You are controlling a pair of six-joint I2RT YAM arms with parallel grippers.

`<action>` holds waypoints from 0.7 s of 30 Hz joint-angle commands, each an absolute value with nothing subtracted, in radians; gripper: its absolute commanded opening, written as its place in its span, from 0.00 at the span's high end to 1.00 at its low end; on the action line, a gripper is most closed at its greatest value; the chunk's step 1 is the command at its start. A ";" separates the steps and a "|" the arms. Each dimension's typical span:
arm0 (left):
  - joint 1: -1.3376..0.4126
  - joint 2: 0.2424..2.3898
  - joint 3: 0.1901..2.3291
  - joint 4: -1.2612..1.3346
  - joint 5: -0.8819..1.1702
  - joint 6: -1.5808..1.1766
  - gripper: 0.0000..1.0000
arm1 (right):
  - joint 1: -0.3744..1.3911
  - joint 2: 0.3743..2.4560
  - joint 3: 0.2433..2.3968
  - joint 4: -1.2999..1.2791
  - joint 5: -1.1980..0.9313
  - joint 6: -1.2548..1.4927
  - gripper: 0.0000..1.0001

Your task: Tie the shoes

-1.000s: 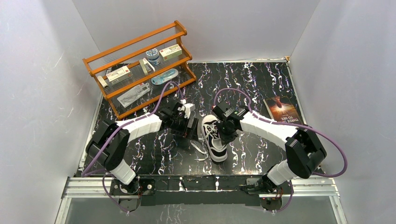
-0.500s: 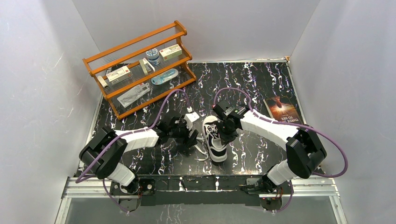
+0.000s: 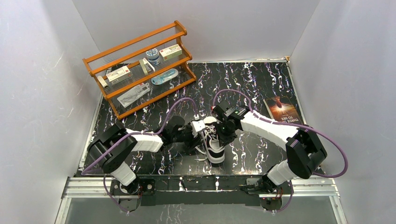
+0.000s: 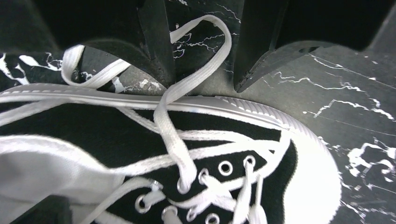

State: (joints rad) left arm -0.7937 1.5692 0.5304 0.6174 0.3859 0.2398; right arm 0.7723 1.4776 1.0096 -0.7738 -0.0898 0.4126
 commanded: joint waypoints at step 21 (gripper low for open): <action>-0.810 1.385 0.555 0.487 0.374 0.122 1.00 | 0.758 1.434 1.038 -0.764 -0.130 0.421 0.83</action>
